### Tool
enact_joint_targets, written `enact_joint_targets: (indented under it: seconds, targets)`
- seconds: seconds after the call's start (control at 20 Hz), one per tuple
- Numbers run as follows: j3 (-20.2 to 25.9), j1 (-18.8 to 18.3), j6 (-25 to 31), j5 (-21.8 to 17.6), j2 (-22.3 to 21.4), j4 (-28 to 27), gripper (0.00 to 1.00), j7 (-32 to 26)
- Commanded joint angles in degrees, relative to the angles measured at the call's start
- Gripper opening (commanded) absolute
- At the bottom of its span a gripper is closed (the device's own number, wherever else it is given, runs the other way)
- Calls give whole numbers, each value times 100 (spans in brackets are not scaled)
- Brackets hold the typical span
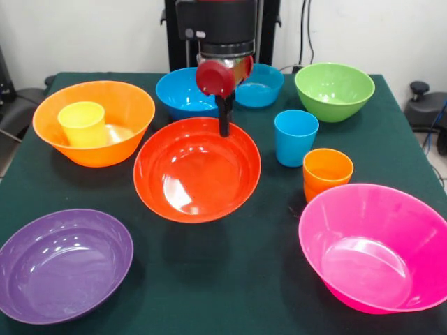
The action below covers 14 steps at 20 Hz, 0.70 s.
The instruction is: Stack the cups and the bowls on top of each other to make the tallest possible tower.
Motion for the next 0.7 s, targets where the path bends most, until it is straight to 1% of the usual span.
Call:
enact_joint_targets:
  seconds: [0.05, 0.15, 0.35, 0.5, 0.7]
  targets:
    - [15, 150, -564, 247, -440, 466, 0, 711]
    - [-20, 153, -652, 267, -489, 492, 0, 747]
    - [-392, 376, -986, 130, -660, 475, 0, 1118]
    - [-451, 375, -999, 175, -776, 523, 0, 1068]
    - [-499, 265, -1104, 192, -967, 655, 0, 942]
